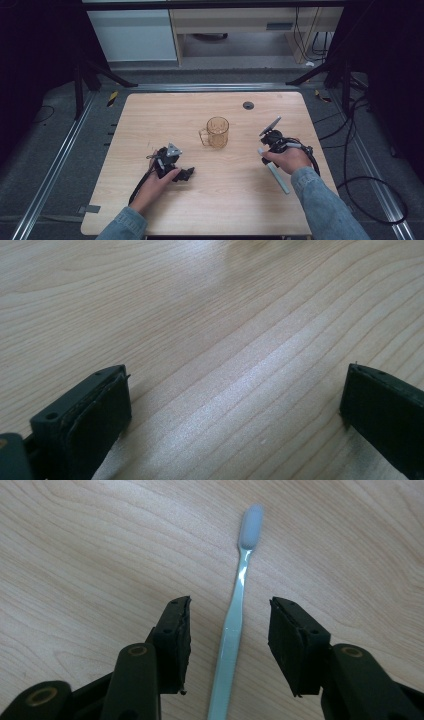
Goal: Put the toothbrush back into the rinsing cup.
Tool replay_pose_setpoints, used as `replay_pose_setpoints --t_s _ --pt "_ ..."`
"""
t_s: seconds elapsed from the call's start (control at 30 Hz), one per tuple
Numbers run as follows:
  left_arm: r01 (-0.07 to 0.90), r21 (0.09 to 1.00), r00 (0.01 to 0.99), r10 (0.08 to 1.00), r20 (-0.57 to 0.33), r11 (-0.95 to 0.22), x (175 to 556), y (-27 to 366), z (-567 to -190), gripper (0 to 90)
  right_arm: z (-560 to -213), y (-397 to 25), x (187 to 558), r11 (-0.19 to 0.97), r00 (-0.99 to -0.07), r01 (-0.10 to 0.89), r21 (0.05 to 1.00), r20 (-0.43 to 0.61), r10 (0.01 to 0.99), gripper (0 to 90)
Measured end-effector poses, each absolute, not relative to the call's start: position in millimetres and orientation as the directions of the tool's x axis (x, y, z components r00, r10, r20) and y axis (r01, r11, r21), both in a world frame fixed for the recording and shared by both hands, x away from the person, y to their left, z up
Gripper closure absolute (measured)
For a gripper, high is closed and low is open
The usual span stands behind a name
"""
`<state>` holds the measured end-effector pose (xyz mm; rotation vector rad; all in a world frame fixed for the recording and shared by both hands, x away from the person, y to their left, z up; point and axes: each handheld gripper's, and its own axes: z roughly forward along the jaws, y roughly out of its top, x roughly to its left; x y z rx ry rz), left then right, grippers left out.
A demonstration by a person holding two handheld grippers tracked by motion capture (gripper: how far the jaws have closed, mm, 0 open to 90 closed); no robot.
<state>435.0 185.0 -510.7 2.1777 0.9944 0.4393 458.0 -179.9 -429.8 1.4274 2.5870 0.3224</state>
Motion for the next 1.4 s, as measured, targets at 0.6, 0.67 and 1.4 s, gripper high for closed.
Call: replay_pose_setpoints --t_s 0.6,0.67,1.4 --pt "0.526 0.711 0.649 0.761 0.019 -0.466 435 185 -511 0.0 -455 -182 467 0.484 -0.489 0.862 0.151 -0.004 0.872 62.6" --pt "0.526 0.711 0.649 0.761 0.019 -0.466 435 185 -511 0.0 -458 -183 469 0.477 -0.483 0.867 0.148 0.006 0.876 63.4" --pt "0.526 0.711 0.649 0.76 0.019 -0.467 435 185 -511 0.0 -467 -185 477 0.458 -0.464 0.881 0.116 0.03 0.885 71.9"
